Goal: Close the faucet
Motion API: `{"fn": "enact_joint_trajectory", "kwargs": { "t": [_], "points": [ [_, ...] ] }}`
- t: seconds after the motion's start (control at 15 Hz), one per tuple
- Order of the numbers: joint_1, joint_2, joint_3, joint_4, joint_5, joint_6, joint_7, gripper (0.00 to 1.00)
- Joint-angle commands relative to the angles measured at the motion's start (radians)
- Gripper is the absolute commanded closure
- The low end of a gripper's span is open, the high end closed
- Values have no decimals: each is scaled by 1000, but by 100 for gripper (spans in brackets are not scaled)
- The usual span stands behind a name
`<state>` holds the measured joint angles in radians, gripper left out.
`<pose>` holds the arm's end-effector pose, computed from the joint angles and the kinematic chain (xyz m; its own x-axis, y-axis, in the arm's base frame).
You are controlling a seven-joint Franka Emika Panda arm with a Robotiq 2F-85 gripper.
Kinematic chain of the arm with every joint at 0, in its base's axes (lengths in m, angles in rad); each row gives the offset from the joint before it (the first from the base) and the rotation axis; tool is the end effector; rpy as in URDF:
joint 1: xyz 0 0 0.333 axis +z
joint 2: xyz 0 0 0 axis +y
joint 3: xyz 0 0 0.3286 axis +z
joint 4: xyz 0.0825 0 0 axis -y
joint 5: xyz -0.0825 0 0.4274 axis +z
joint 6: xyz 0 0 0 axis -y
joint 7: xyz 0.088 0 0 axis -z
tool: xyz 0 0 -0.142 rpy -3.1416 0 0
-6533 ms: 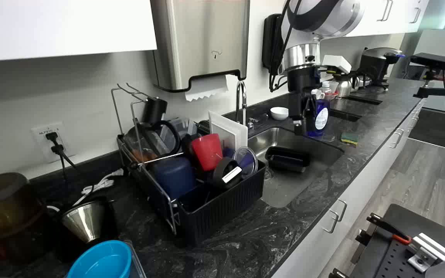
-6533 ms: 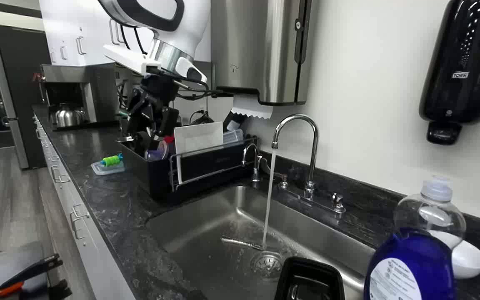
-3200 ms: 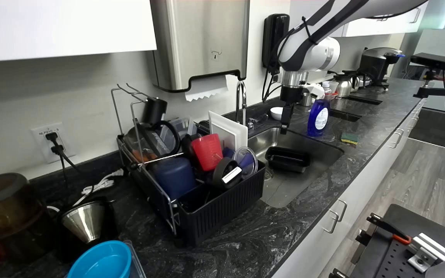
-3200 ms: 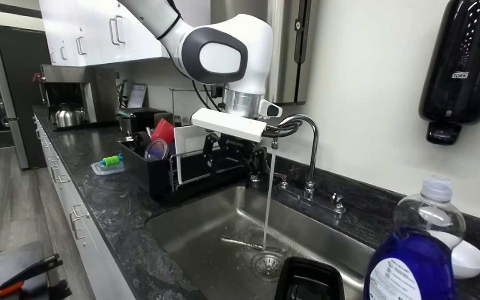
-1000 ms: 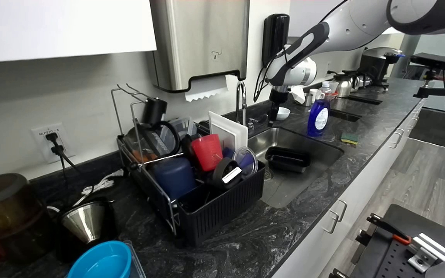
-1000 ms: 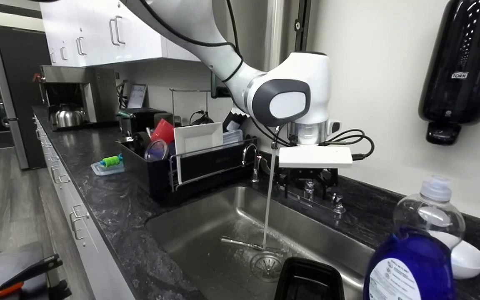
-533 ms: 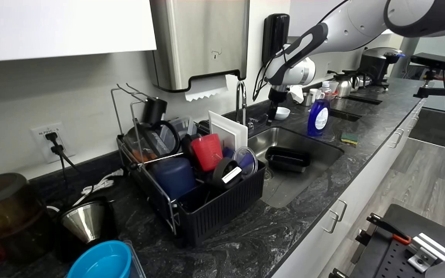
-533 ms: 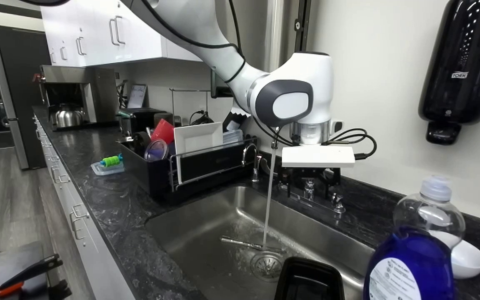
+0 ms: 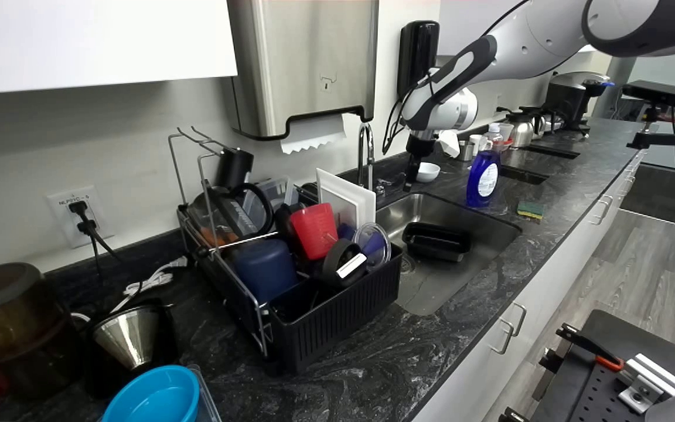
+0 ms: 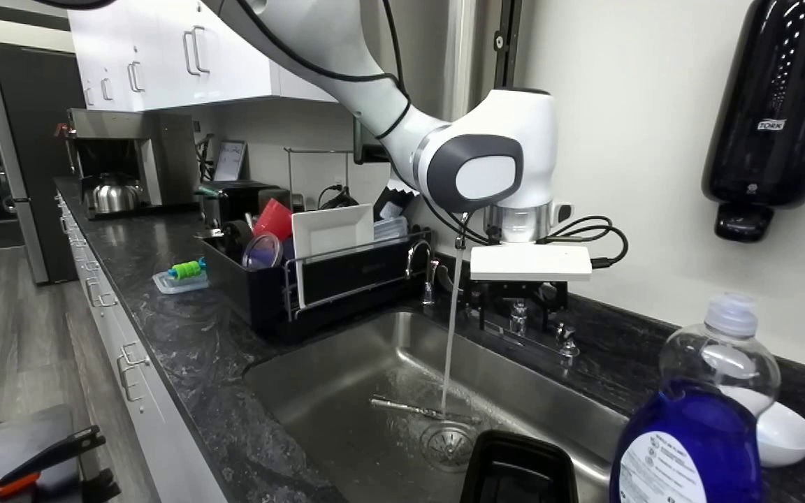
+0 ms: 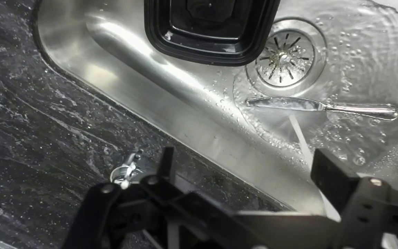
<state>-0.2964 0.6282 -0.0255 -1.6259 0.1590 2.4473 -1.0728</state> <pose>0.7201 -0.2341 0.2224 0.7793 0.5991 0.1839 0.5889 -0.8004 0.1122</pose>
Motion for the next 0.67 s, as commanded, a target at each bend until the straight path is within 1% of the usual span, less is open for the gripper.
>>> {"fn": "enact_joint_trajectory", "kwargs": {
  "t": [0.0, 0.6],
  "points": [
    [-25, 0, 33, -6, -10, 7, -16, 0],
    [-39, 78, 34, 49, -31, 69, -32, 0]
  ]
}}
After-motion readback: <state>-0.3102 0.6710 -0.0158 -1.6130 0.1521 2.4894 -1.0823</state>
